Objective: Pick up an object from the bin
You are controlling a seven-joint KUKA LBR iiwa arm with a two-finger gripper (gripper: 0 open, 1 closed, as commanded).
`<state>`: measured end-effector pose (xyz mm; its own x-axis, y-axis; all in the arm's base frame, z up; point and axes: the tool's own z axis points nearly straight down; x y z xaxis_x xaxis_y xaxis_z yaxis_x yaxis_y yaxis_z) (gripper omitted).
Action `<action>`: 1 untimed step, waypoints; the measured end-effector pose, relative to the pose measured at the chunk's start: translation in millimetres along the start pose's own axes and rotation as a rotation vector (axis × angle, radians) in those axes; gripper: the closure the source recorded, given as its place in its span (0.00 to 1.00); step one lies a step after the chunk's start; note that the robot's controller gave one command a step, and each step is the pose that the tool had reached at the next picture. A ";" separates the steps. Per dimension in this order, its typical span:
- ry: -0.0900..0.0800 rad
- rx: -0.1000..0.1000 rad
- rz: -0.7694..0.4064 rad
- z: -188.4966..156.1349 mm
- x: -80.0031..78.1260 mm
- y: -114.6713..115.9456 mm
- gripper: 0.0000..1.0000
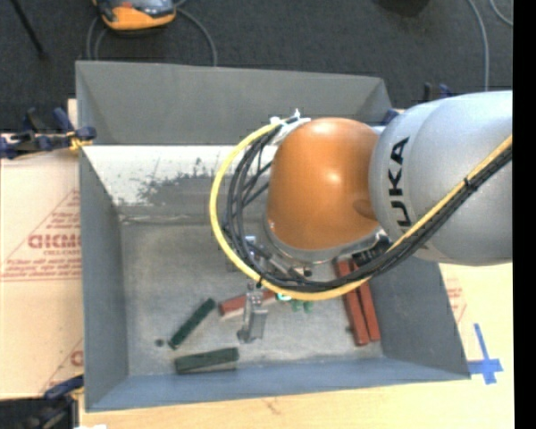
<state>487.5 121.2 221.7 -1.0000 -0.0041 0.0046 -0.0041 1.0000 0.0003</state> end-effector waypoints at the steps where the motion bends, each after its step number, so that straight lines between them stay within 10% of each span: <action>1: -0.007 -0.001 0.004 -3.2 -1.7 -0.5 0.00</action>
Offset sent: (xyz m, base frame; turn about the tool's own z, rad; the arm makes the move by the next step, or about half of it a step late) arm 0.0002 -0.0186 -0.1468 -0.1989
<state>489.2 120.6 225.0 -1.0000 -0.0004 -0.0026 -0.0004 1.0000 0.0013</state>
